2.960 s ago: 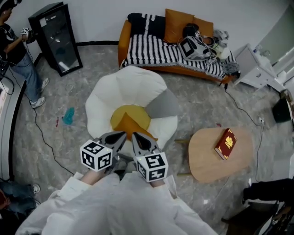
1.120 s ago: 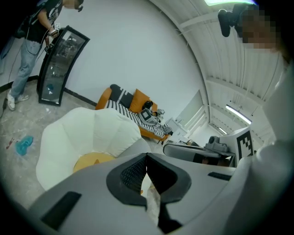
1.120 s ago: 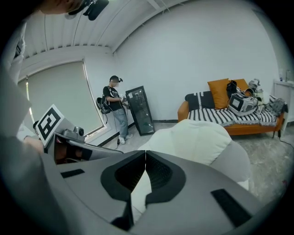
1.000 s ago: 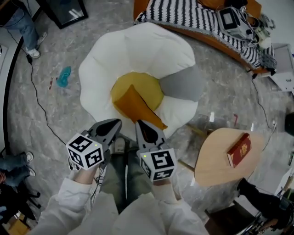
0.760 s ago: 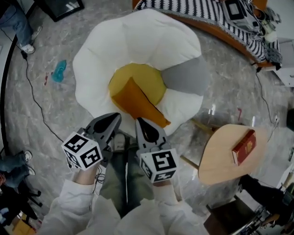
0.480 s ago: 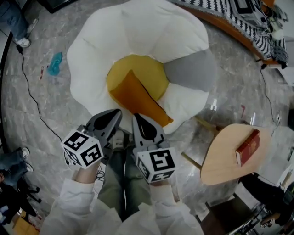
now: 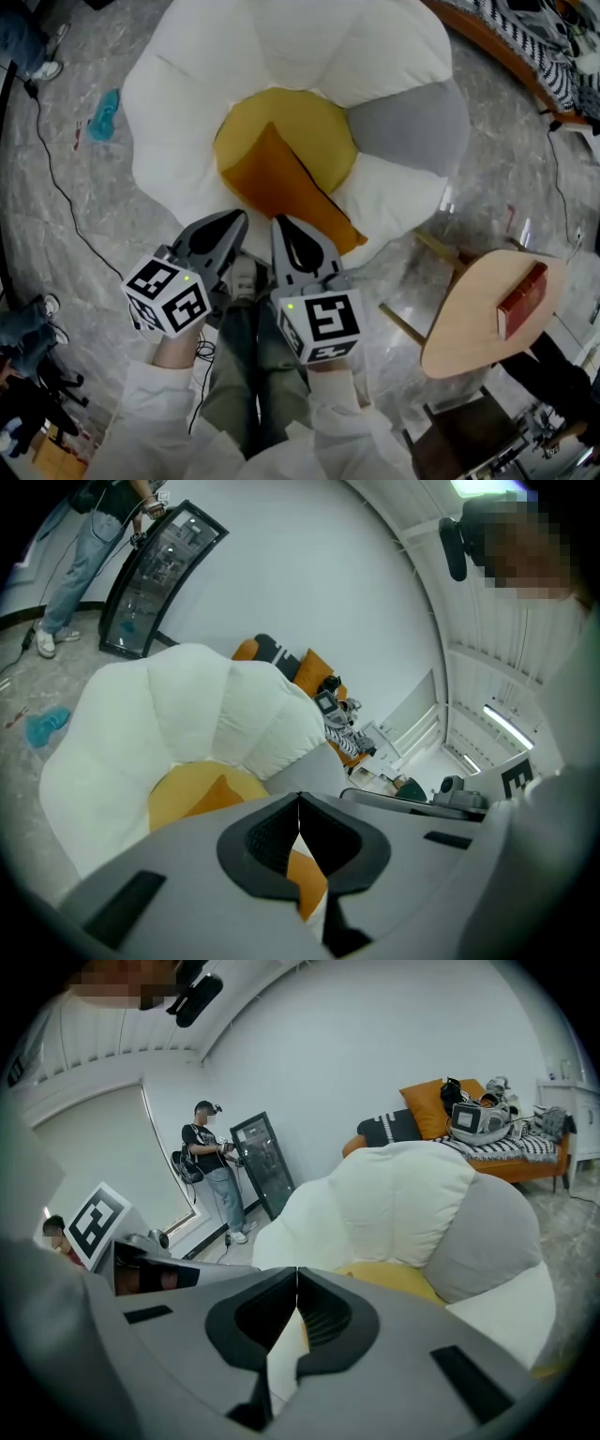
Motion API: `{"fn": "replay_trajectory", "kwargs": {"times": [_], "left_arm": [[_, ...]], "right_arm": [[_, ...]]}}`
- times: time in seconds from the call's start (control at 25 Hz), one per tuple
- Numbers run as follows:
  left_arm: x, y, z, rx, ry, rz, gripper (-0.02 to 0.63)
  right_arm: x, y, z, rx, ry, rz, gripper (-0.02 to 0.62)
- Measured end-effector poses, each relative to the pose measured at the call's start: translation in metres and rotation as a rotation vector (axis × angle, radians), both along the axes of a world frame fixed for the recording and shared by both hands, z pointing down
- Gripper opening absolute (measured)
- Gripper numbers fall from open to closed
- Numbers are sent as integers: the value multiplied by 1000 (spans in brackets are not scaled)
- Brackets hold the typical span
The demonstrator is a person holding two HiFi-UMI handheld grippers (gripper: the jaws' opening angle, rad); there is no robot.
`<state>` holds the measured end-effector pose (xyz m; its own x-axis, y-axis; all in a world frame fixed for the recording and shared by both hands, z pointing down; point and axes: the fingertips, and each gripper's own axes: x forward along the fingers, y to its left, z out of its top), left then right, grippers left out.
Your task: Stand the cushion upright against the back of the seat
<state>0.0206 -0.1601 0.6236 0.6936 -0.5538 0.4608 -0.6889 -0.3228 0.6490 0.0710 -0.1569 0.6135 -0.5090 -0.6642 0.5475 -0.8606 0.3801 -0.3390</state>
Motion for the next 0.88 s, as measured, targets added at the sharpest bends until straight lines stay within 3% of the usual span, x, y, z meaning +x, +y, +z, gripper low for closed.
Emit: {"fn": "replay_trajectory", "kwargs": {"times": [0.4, 0.88], "left_arm": [[6, -6, 49, -36, -21, -13, 8], [-18, -25, 111, -69, -52, -27, 9]], "right_arm": [[-18, -12, 46, -58, -10, 1, 12], [-41, -28, 107, -124, -24, -29, 12]]}}
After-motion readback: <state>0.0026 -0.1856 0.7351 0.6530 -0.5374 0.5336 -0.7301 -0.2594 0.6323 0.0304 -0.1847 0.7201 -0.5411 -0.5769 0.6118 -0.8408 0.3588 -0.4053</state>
